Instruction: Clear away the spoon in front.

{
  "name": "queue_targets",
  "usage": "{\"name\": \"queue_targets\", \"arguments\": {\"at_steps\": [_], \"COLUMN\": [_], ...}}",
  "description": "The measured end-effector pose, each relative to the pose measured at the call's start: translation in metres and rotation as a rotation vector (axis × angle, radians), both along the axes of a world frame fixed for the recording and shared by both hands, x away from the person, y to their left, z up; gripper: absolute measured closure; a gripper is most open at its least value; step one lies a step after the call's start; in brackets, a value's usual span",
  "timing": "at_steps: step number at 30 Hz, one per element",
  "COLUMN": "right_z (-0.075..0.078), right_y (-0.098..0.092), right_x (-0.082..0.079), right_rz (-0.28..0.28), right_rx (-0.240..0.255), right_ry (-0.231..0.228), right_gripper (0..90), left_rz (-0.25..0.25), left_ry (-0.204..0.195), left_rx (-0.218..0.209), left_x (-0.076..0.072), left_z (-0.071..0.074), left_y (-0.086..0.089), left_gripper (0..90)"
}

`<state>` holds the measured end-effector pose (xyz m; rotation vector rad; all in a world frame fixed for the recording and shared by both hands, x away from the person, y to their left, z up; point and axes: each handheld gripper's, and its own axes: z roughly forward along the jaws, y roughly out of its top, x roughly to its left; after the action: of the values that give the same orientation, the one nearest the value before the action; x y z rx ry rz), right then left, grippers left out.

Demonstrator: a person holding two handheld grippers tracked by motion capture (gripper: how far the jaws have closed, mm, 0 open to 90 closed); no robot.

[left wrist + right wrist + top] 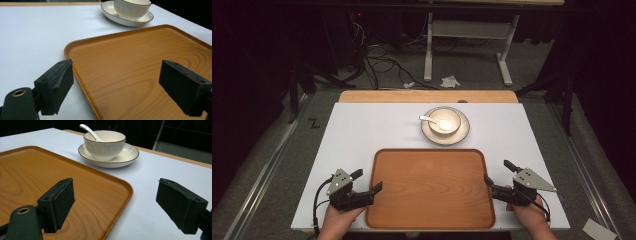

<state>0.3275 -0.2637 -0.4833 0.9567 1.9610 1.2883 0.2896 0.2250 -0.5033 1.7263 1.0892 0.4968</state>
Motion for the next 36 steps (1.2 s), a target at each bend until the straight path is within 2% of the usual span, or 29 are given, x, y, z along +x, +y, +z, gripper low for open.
{"name": "queue_targets", "arguments": {"at_steps": [6,10,13,19,20,23,25,30,36], "right_z": [-0.001,0.001,0.0,0.002,0.002,0.002,0.002,0.003,0.002], "right_y": [0.0,-0.001,-0.003,-0.006,-0.007,-0.008,-0.008,-0.008,-0.008], "right_x": [0.001,0.001,0.002,0.001,0.001,0.001,0.001,0.0,0.001], "right_rz": [-0.008,0.002,0.002,-0.009,-0.004,0.0,0.0,0.007,0.006], "right_rx": [0.006,0.01,0.008,0.031,0.027,0.035,0.036,0.037,0.043], "right_ry": [0.015,-0.001,0.003,0.005,-0.005,-0.004,-0.004,-0.01,-0.003], "right_gripper": [16.4,16.4,16.4,16.4,16.4,16.4,16.4,16.4,16.4], "left_rz": [0.013,0.011,0.01,0.005,0.001,-0.006,-0.003,0.011,-0.002], "left_ry": [0.01,0.008,0.01,-0.015,-0.017,-0.015,-0.019,-0.018,-0.027], "left_rx": [-0.028,-0.034,-0.044,-0.042,-0.044,0.003,0.006,-0.028,-0.024], "left_x": [0.001,0.001,0.002,0.006,0.008,0.016,0.018,0.033,0.057], "left_z": [0.0,0.001,0.001,0.01,0.012,0.016,0.016,0.022,0.033], "left_y": [0.002,0.002,0.001,-0.009,-0.012,-0.023,-0.026,-0.038,-0.052], "left_gripper": [13.3,11.7,9.1,6.9,6.9,6.1,6.1,8.6,10.5]}}
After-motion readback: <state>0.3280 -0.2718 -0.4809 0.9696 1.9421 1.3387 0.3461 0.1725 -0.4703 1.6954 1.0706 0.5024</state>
